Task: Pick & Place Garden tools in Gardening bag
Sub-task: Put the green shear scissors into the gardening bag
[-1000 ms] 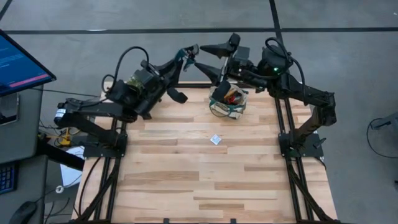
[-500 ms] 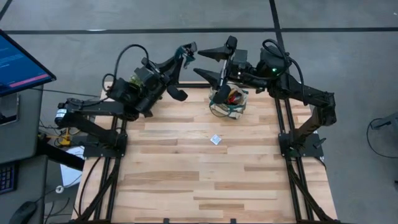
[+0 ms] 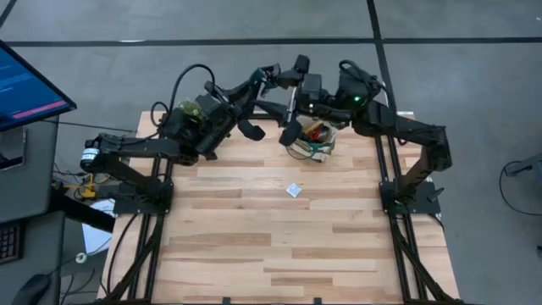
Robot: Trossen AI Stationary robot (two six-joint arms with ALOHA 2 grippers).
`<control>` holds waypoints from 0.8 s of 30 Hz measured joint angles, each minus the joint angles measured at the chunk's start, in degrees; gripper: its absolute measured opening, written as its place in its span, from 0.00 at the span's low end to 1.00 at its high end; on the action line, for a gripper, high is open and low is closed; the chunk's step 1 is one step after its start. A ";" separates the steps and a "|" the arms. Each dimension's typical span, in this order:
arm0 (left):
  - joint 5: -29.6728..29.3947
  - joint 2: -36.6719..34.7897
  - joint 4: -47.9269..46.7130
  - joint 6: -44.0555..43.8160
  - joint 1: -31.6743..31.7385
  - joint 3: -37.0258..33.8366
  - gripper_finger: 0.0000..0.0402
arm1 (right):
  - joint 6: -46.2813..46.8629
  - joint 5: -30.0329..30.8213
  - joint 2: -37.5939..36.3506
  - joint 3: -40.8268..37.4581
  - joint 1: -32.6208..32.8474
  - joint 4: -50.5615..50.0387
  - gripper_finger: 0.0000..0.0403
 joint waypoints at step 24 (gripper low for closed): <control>-0.17 0.00 -0.51 0.07 0.00 0.00 0.12 | -2.26 3.69 -0.29 -0.05 -0.13 -0.29 0.14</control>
